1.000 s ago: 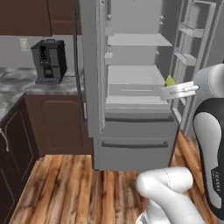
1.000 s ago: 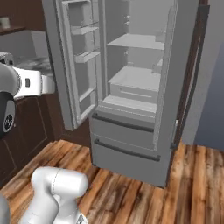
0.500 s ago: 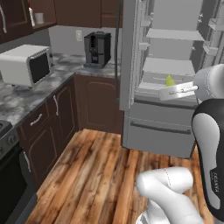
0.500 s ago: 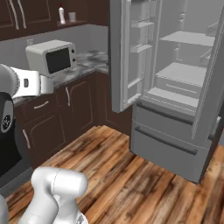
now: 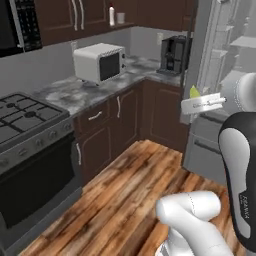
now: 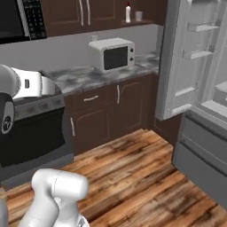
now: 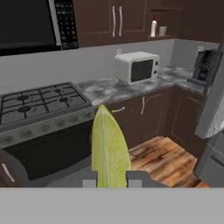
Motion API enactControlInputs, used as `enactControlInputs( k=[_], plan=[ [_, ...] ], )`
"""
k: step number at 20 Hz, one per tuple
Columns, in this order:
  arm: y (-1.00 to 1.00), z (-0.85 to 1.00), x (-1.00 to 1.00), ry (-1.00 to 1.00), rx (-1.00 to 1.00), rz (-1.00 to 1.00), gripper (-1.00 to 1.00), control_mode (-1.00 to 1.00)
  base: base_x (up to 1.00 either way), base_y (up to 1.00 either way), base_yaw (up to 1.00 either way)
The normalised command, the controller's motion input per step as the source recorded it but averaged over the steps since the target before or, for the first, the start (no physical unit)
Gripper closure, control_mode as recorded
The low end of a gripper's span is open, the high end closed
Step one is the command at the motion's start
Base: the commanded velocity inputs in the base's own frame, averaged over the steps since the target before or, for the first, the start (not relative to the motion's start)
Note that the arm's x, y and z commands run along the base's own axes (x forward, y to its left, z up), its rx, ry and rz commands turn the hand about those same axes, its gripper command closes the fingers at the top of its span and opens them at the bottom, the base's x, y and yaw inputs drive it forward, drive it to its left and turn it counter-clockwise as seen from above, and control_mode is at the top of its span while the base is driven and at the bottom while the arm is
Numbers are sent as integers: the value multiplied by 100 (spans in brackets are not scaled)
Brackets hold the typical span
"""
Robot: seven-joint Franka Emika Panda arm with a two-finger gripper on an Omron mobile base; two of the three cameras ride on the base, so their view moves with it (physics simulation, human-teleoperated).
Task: There is a bowl on the dining counter. Grab a lemon wedge from the fridge and place it in the bowl. Then get the liquor bottle and glass cup from the cabinet and place them next to the bowl.
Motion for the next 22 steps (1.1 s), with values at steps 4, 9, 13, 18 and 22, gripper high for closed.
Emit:
enactControlInputs(
  k=[4,9,13,18,22],
  plan=[
    [0,0,0,0,0,0,100,100,-41,-32,61],
    [0,0,0,0,0,0,100,100,-52,-29,59],
    [0,0,0,0,0,0,100,100,-57,-27,57],
    [0,0,0,0,0,0,100,100,-64,-18,55],
    [0,0,0,0,0,0,100,100,-67,-1,53]
  ],
)
